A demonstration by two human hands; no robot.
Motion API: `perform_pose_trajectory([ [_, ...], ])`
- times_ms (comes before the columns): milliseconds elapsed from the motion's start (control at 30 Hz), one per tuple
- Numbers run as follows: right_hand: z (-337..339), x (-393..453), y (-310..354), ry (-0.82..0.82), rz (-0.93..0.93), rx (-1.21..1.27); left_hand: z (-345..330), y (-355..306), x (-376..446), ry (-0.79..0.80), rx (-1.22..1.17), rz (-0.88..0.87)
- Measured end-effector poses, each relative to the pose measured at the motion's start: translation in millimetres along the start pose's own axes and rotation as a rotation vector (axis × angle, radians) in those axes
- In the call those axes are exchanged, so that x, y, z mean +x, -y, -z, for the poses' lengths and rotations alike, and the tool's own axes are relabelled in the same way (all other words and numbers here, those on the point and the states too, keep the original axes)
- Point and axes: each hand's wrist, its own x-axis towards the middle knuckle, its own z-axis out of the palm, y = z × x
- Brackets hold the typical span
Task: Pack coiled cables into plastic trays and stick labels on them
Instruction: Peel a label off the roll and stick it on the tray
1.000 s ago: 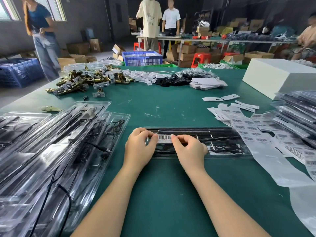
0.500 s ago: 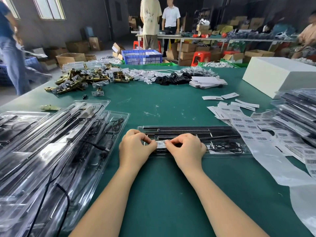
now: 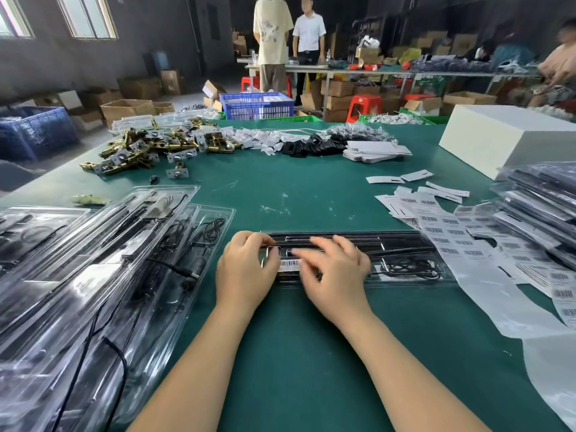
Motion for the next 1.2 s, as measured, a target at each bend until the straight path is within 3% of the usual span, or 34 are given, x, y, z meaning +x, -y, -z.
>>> perform_pose_trajectory([
  [67, -3.2, -4.6, 0.4, 0.172, 0.111, -0.151, -2.9, -0.8, -1.2, 0.065, 0.005, 0.007],
  [133, -2.0, -5.0, -3.2, 0.185, 0.046, -0.226, -4.4, 1.4, -0.6, 0.109, -0.020, 0.055],
  [267, 15.2, 2.0, -27.4, 0.101, -0.187, -0.329, -4.8, 4.5, 0.9, 0.131, -0.114, 0.072],
  [533, 63.3, 8.9, -86.7, -0.023, -0.770, -0.354, -6.2, 2.7, -0.7, 0.128, -0.017, 0.026],
  [700, 66.8, 10.2, -89.7, -0.032, -0.808, -0.345, -4.0, 1.3, -0.7, 0.099, -0.003, 0.044],
  [867, 69.5, 10.2, -87.9, 0.020, -0.808, -0.360, -0.9, 6.7, 1.3, -0.043, 0.047, 0.137],
  [1033, 72.6, 11.9, -85.5, 0.004, -0.802, -0.107, -3.2, 4.8, -0.2, 0.006, 0.040, 0.116],
  [1200, 90.1, 15.3, -106.5, -0.155, -0.888, 0.605, -6.7, 5.8, 1.4, 0.084, -0.010, 0.020],
])
